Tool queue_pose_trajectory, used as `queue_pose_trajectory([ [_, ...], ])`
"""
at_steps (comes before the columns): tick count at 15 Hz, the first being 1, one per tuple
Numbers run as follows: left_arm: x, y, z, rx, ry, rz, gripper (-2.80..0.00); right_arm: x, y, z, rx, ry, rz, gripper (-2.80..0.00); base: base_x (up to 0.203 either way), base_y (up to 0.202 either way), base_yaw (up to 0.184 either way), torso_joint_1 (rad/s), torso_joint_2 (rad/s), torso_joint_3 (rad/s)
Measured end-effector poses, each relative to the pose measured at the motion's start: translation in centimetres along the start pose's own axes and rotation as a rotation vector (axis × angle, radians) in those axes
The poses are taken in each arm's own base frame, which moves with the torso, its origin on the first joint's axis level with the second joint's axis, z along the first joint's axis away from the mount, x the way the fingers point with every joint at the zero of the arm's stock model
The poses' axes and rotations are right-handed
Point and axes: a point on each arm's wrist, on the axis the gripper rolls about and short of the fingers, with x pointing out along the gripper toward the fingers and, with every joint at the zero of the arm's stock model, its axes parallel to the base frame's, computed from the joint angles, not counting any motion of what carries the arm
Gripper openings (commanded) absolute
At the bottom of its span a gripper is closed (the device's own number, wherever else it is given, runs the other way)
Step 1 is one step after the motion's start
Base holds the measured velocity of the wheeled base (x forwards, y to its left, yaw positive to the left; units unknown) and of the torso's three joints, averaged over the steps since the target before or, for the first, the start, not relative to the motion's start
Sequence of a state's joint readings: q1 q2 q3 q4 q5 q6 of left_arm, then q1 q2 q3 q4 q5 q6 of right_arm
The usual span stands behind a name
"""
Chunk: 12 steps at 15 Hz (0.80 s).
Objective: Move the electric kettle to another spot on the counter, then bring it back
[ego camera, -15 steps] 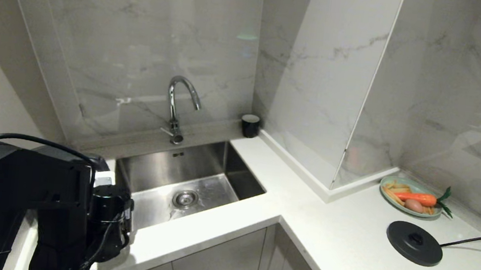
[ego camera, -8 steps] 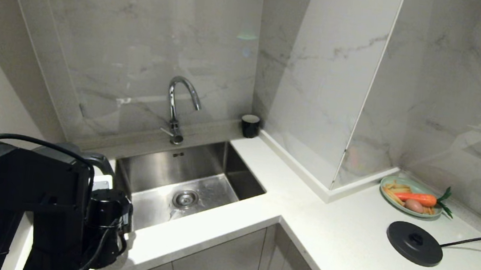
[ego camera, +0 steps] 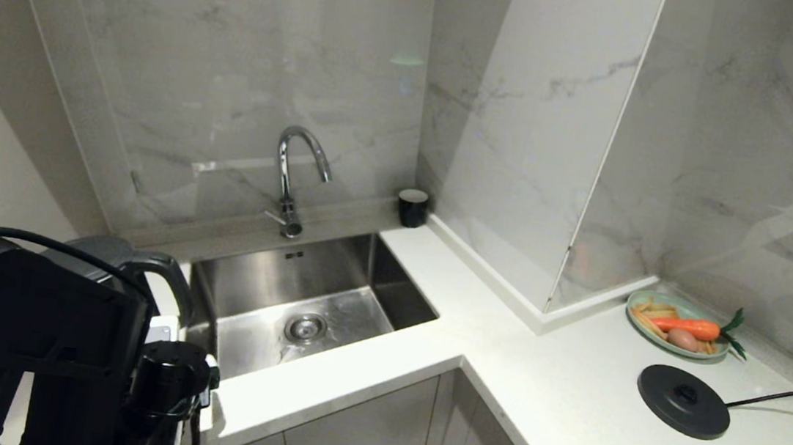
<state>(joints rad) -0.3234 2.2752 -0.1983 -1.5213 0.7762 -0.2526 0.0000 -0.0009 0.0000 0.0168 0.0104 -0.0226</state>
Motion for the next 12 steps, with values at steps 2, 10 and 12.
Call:
queue_pose_trajectory([
  [2,-1.5,0.1,0.8,-0.006,-0.021,-0.037,0.0,0.0,0.0,0.0,0.0,0.0,0.0,-2.8,0.0,0.0,0.0,0.0,0.0,0.0],
  [10,-8.4,1.9,3.9,-0.023,-0.149,-0.203,0.0,0.0,0.0,0.0,-0.001,0.0,0.0,-2.8,0.0,0.0,0.0,0.0,0.0,0.0],
  [12,-10.0,3.0,5.3,-0.033,-0.216,-0.231,0.0,0.0,0.0,0.0,-0.003,0.0,0.0,-2.8,0.0,0.0,0.0,0.0,0.0,0.0],
])
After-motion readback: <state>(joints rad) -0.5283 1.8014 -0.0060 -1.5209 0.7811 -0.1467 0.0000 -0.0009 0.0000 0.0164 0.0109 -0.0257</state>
